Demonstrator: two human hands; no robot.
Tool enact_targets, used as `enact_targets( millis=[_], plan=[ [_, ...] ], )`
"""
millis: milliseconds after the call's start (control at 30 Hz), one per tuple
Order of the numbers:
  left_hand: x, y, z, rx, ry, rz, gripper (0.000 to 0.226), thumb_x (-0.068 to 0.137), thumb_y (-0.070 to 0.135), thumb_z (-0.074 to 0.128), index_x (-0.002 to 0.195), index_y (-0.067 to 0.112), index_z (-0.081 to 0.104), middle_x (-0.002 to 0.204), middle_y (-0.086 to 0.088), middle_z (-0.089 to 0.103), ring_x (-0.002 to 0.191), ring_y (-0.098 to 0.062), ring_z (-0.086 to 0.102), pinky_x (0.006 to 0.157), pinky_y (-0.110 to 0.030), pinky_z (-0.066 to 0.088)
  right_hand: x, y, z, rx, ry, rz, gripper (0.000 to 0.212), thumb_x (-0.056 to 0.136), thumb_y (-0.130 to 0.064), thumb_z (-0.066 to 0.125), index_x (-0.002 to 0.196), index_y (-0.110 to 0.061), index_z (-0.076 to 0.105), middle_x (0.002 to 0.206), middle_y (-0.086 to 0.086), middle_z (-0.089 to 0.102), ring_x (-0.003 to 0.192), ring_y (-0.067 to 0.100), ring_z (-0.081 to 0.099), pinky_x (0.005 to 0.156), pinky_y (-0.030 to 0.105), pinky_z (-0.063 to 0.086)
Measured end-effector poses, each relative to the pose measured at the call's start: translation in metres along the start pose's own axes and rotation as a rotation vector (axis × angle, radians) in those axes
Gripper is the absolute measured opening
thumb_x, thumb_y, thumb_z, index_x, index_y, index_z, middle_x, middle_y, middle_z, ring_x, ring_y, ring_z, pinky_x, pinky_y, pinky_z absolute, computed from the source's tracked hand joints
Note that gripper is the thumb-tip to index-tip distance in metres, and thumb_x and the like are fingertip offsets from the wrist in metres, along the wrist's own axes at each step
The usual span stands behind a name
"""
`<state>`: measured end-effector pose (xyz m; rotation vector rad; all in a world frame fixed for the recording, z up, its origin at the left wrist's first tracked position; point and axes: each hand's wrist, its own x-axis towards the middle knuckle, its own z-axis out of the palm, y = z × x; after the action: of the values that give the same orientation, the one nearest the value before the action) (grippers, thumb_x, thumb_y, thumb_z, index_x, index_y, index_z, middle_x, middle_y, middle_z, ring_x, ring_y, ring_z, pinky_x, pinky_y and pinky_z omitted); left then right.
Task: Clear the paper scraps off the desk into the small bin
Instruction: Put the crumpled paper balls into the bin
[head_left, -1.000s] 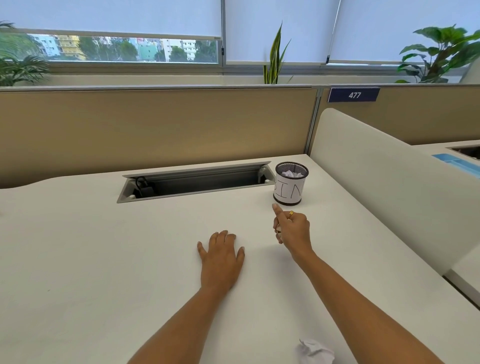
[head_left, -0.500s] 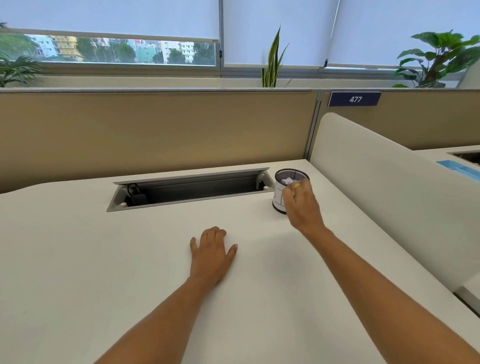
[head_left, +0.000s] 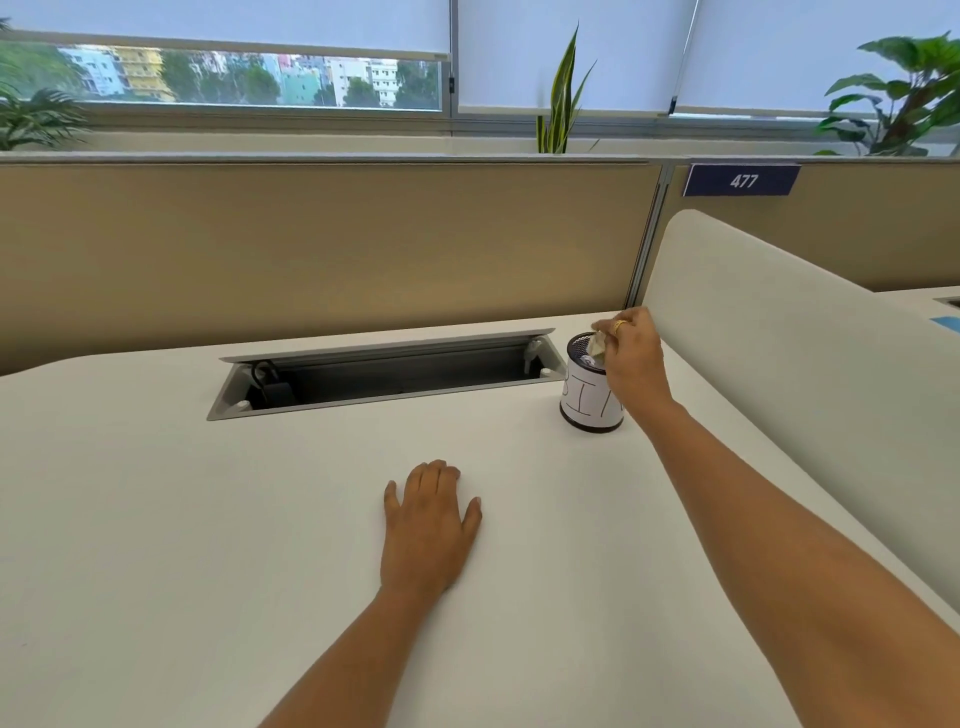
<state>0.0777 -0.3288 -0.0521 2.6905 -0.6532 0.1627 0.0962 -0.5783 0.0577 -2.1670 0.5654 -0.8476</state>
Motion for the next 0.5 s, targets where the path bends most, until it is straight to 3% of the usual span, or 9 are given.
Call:
enact_targets(
  millis=[100, 200, 300, 500],
  plan=[
    [-0.001, 0.002, 0.000, -0.019, 0.013, 0.002, 0.040, 0.094, 0.041, 0.034, 0.128, 0.021, 0.039, 0.139, 0.005, 0.040, 0.134, -0.014, 0.031, 0.115, -0.043, 0.016, 0.000, 0.009, 0.005, -0.196, 0.011, -0.045, 0.023, 0.093, 0.000, 0.042, 0.105, 0.003, 0.061, 0.110, 0.012, 0.056, 0.097, 0.025, 0.055, 0.075, 0.021, 0.037],
    [0.001, 0.002, 0.000, -0.019, 0.006, -0.004, 0.040, 0.094, 0.041, 0.034, 0.127, 0.021, 0.040, 0.137, 0.006, 0.040, 0.133, -0.014, 0.031, 0.115, -0.043, 0.016, -0.004, 0.010, 0.009, -0.280, 0.094, -0.109, 0.012, 0.090, 0.002, 0.044, 0.093, 0.001, 0.056, 0.107, 0.017, 0.053, 0.083, 0.036, 0.056, 0.072, 0.038, 0.045],
    [0.000, 0.002, -0.001, -0.026, 0.000, -0.007, 0.039, 0.094, 0.041, 0.034, 0.127, 0.021, 0.039, 0.137, 0.006, 0.039, 0.133, -0.013, 0.031, 0.116, -0.042, 0.015, -0.003, 0.008, 0.010, -0.343, 0.048, -0.157, 0.014, 0.092, -0.005, 0.049, 0.093, 0.003, 0.060, 0.103, 0.019, 0.057, 0.084, 0.035, 0.058, 0.073, 0.036, 0.046],
    [-0.001, 0.004, -0.004, -0.027, -0.008, -0.012, 0.039, 0.094, 0.041, 0.034, 0.127, 0.021, 0.039, 0.137, 0.006, 0.040, 0.133, -0.013, 0.031, 0.116, -0.042, 0.015, -0.010, 0.017, 0.011, -0.461, -0.055, -0.218, 0.042, 0.096, -0.031, 0.042, 0.091, 0.002, 0.066, 0.097, 0.017, 0.063, 0.087, 0.033, 0.059, 0.070, 0.032, 0.042]
  ],
)
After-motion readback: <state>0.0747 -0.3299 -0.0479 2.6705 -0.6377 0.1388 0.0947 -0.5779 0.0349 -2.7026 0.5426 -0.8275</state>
